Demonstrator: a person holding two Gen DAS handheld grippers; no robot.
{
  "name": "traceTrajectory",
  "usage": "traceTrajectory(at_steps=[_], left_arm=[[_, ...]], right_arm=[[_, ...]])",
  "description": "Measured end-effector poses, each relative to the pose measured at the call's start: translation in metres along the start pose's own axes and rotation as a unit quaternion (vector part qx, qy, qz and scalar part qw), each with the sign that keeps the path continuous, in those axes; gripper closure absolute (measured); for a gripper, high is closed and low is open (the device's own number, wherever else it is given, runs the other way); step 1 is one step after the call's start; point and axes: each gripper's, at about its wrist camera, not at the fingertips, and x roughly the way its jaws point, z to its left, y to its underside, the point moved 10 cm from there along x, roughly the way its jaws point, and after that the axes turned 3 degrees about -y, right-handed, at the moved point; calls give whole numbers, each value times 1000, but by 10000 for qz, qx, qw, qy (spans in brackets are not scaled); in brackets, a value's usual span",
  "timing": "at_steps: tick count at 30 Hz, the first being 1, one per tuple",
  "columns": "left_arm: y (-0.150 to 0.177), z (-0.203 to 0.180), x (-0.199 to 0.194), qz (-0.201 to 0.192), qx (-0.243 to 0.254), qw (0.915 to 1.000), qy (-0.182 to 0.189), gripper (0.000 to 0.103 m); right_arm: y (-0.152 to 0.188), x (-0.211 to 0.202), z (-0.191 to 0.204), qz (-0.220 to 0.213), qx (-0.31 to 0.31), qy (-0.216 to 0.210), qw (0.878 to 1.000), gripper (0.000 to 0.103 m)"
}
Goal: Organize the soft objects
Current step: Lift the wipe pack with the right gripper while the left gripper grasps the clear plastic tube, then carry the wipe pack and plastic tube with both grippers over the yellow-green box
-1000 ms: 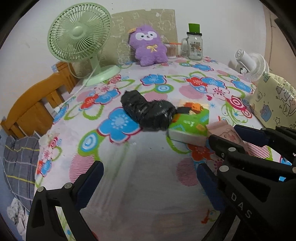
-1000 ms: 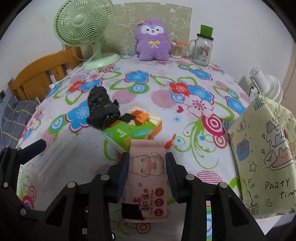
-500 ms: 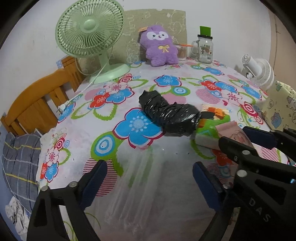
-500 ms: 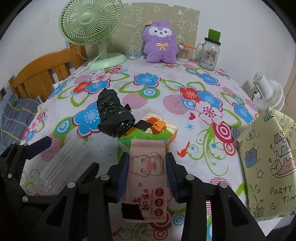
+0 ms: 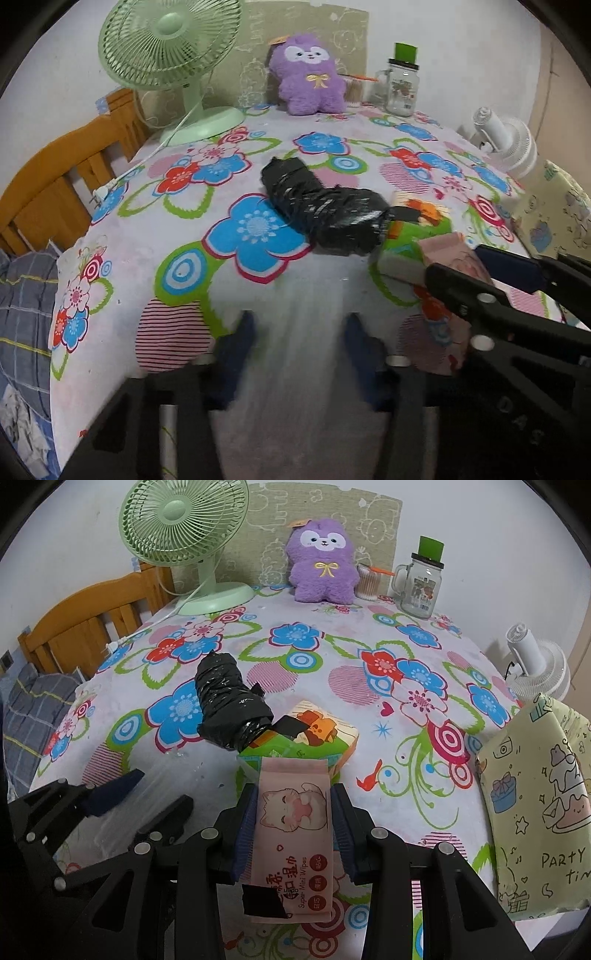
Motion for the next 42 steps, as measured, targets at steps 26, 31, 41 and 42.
traceTrajectory(at_steps=[26,31,41,42], left_arm=[[1,-53,-40,-300,236,9992,151,85],[-2,-63,-50,-371,252,9988,179,85],[-11,-80,-76,-611,304,9976,152,85],[-12,-82,-78,-628,310,9974,148,85]], right_arm=[[12,-42,-28,-331,169,-118,9992,60],[11,-53,-35,-435,199,-128,9988,60],[8,-83,-48,-683,227,-141,9973,60],[8,-85,-49,-699,232,-140,9972,60]])
